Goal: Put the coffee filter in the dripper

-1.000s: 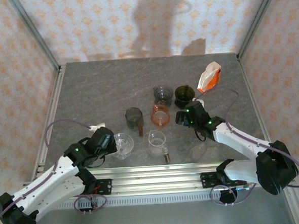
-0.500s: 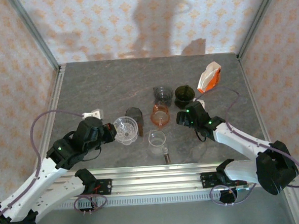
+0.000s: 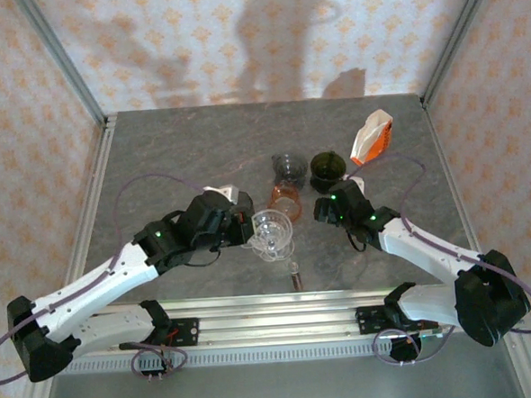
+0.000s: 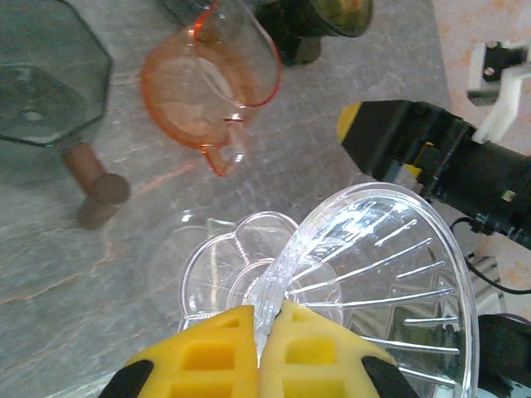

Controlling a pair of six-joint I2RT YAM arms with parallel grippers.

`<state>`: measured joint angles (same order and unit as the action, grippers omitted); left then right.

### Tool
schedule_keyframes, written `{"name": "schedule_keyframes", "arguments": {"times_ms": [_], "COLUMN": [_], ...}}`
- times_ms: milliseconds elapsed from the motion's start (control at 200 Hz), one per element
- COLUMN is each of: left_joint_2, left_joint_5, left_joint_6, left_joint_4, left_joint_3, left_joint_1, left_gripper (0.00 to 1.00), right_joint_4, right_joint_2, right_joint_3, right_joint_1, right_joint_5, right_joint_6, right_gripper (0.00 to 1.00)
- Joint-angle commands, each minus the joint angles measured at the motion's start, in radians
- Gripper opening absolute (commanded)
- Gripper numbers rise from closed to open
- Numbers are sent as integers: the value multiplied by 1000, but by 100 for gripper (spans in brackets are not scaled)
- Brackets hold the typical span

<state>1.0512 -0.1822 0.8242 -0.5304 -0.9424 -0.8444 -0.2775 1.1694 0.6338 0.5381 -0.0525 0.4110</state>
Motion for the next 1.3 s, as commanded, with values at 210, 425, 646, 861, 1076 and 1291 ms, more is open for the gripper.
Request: {"name": "schedule_keyframes", "arguments": {"times_ms": [210, 425, 646, 861, 1076, 1291], "left_joint_2": [59, 78, 77, 90, 89, 92], "left_joint_5": [12, 16, 41, 58, 57, 54], "left_joint_6": [-1, 5, 8, 0, 14, 25], "left_joint_4": [87, 79, 68, 71, 89, 93], "left_joint_3": [-55, -43, -12, 7, 28, 46], "left_joint_1": [-27, -28, -28, -29, -28, -29], "left_gripper": [0, 0, 0, 0, 0, 0], "right_joint_4": [-23, -26, -25, -28, -32, -31], "right_joint_2": [-15, -19, -21, -21, -27, -28], "right_joint_3": [4, 0, 0, -2, -1, 0], "right_joint_1": [7, 7, 7, 8, 7, 7], "right_joint_5": [-38, -42, -44, -44, -46, -43], "right_joint_6": [12, 9, 7, 8, 7, 9], "right_gripper": [92, 92, 92, 92, 92, 92]}}
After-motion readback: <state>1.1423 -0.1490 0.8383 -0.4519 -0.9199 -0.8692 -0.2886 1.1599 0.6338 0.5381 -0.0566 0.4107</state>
